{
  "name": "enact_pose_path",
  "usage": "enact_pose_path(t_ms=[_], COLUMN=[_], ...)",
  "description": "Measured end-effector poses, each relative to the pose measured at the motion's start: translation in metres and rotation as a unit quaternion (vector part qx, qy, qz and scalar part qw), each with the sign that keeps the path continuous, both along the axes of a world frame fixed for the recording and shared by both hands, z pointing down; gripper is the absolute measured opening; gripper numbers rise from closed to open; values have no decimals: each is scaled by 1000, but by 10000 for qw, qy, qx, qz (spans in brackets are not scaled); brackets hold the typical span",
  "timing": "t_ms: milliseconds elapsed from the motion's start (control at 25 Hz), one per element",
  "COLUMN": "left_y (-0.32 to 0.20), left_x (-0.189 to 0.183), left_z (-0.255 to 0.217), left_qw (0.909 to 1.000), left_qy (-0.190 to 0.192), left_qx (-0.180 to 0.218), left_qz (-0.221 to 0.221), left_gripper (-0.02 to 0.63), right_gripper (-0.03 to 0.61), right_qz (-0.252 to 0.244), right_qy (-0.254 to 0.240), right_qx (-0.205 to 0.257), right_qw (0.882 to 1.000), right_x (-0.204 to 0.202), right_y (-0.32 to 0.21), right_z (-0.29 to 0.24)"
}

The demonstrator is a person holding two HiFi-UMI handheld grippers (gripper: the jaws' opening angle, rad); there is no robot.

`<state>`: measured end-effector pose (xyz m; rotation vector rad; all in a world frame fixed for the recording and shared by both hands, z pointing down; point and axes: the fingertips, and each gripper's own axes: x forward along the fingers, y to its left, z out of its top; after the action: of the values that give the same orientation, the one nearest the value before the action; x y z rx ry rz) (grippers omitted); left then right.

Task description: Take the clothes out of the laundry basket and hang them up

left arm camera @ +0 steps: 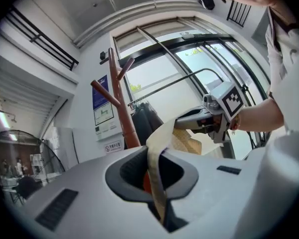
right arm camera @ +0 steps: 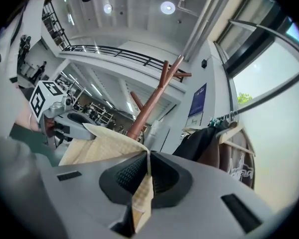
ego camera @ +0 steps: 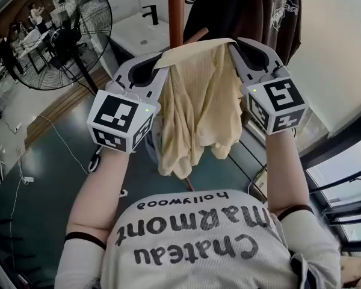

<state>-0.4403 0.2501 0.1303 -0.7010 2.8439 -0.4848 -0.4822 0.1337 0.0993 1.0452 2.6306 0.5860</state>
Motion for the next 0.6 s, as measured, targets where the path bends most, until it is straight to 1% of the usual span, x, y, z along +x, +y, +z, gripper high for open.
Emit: enact_pose_path(t_ms=[80, 160, 240, 360, 480, 600], left_y=[13, 21, 22, 27, 34, 38], left_x=[-13, -26, -37, -48, -52, -49], left_z=[12, 34, 55, 78, 97, 113], left_qw=[9993, 9978, 9960, 9932, 9889, 9853], left_qy=[74, 292, 529, 770, 998, 1104], left_qx=[-9, 114, 240, 351, 637, 955], left_qz=[-357, -587, -680, -805, -895, -891], left_gripper=[21, 21, 23, 23, 23, 23], right_gripper=[41, 41, 41, 41, 41, 41], right_qz=[-225, -447, -526, -571, -698, -897], right_qy=[270, 667, 999, 1337, 1625, 1966], right_qx=[-126, -227, -222, -180, -152, -117], right_qw=[9993, 9965, 9934, 9892, 9841, 9763], right_x=[-15, -32, -47, -64, -73, -76], right_y=[10, 16, 18, 23, 31, 37], right_z=[13, 36, 62, 94, 121, 146])
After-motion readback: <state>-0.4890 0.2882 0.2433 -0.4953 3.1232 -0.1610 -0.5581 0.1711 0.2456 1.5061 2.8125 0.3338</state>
